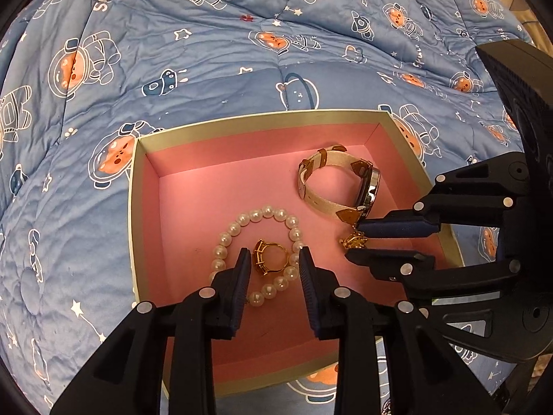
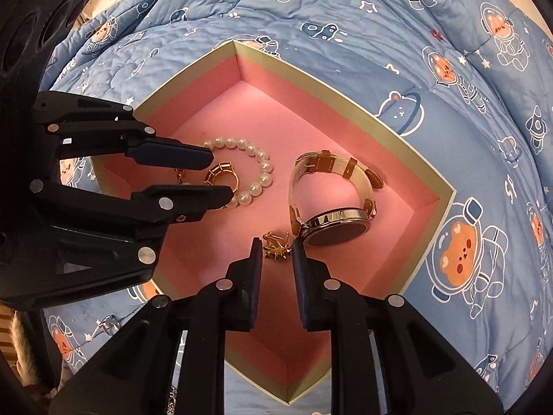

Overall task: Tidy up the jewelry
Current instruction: 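Carry the gold ring with the left tool into the box while the right tool carries the earring there, then open both tools to drop the ring and earring in the box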

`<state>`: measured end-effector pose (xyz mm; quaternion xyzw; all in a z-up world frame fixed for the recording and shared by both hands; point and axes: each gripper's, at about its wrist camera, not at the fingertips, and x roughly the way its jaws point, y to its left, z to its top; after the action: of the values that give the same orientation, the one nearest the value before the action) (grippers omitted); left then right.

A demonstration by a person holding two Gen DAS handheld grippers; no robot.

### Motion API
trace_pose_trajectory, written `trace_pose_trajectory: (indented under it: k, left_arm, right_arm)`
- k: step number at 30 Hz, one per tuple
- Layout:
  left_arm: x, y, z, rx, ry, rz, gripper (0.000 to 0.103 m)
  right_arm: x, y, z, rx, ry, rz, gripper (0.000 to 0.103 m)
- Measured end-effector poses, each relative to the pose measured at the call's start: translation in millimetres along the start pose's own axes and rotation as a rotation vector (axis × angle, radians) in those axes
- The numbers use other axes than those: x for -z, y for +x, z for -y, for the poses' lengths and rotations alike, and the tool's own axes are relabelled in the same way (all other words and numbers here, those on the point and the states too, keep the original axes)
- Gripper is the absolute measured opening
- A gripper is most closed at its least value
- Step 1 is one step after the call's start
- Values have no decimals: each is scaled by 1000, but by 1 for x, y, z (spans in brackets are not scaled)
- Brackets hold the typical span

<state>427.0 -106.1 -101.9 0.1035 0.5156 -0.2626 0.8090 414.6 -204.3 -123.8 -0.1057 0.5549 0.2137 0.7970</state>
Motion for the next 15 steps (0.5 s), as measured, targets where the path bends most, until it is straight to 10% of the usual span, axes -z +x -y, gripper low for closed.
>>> trace_pose_trajectory:
  k: [3,10,15]
  left_arm:
    - [-1,-3,0,0,-5,8,34]
    - [1,-21,-6,27,-43,57,47]
    - [11,-43,-14,32,-103,145,76]
  right_arm:
    - [1,-2,-3,-11,-17,7,40]
    - [3,-11,-4,-22,-7,34,42]
    - [8,-25,-1,-72,31,83,57]
